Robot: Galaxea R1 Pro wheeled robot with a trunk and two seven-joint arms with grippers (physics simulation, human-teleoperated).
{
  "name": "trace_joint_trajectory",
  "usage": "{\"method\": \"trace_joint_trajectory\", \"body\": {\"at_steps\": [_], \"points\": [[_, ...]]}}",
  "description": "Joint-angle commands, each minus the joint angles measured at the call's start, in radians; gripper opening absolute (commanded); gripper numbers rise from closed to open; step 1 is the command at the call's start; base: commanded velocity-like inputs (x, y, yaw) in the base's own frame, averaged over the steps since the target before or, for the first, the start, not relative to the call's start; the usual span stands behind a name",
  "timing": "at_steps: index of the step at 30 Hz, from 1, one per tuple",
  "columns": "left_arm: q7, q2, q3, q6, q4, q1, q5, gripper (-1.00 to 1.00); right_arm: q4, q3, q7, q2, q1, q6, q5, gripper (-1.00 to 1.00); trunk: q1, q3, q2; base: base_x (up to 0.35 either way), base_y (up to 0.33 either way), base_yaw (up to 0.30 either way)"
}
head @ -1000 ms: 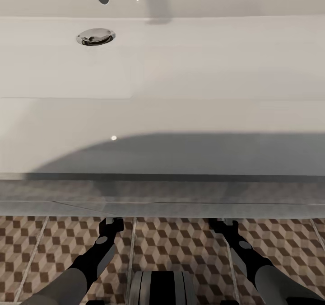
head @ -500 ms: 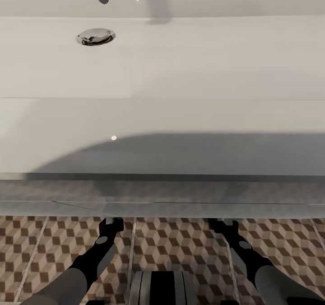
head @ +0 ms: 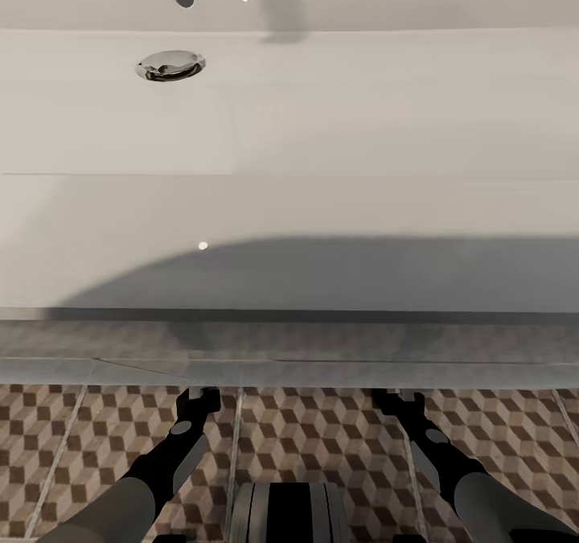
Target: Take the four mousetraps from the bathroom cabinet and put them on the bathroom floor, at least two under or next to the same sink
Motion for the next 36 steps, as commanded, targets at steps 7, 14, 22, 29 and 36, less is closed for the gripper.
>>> {"method": "trace_joint_trajectory", "body": {"at_steps": [7,14,22,29,36], "points": [[0.007,0.0,-0.008,-0.005,0.001,-0.001,0.01,-1.0,0.001,-0.001,0.006,0.0,0.0,-0.003,-0.005,1.0,0.0,0.0,0.0,0.0,0.0,0.0],[0.007,0.001,-0.008,-0.005,0.001,-0.001,0.01,-1.0,0.001,-0.001,0.006,0.0,0.0,-0.003,-0.005,1.0,0.0,0.0,0.0,0.0,0.0,0.0],[0.007,0.0,-0.008,-0.005,0.001,-0.001,0.01,1.0,0.001,-0.001,0.006,0.0,0.0,-0.003,-0.005,1.0,0.0,0.0,0.0,0.0,0.0,0.0],[0.007,0.0,-0.008,-0.005,0.001,-0.001,0.01,1.0,0.001,-0.001,0.006,0.0,0.0,-0.003,-0.005,1.0,0.0,0.0,0.0,0.0,0.0,0.0],[0.007,-0.002,-0.008,-0.005,0.001,-0.001,0.01,1.0,0.001,-0.001,0.006,0.0,0.0,-0.003,-0.005,1.0,0.0,0.0,0.0,0.0,0.0,0.0]]}}
